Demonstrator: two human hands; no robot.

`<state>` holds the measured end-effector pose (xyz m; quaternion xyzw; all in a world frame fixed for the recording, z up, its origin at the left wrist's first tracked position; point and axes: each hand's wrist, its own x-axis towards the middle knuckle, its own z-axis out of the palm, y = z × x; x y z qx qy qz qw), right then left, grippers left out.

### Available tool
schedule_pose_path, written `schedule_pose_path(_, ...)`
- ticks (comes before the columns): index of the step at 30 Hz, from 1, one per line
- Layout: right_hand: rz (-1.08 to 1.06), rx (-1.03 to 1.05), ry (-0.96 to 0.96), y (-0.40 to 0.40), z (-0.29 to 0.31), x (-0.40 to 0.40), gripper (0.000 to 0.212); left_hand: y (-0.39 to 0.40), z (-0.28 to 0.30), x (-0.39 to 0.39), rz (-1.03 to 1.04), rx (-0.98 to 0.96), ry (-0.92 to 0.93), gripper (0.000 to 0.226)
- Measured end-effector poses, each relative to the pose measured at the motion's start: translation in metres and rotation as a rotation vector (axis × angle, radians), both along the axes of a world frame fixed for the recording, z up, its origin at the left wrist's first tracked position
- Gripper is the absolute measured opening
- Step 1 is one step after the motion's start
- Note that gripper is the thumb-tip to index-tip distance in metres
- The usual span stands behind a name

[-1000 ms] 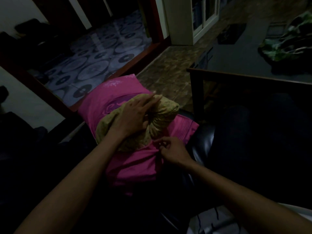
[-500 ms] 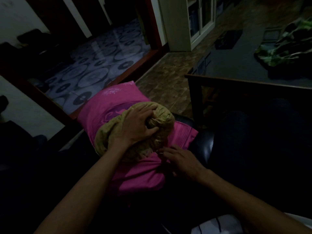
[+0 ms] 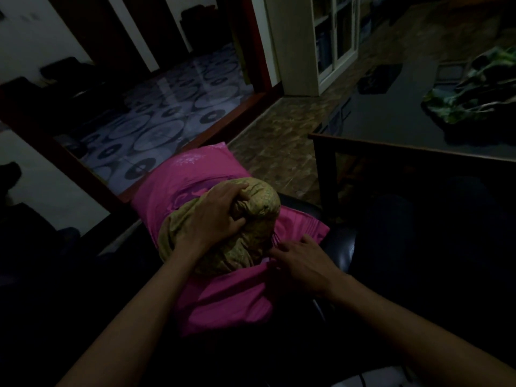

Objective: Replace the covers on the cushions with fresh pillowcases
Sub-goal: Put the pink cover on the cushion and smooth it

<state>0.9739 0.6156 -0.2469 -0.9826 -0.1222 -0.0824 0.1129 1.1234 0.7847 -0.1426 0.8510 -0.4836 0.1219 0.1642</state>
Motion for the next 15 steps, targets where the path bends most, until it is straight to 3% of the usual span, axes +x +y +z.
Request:
schedule_pose_path(6, 0.054, -0.112, -0.037, 0.001, 0.013, 0.005, 0.029, -0.006, -0.001, -0.009, -0.011, 0.057, -0.051, 0.053)
schedule_pose_path(15, 0.084, -0.215, -0.296, -0.014, 0.010, 0.008, 0.032, -0.007, -0.006, -0.004, 0.051, 0.011, -0.019, 0.055)
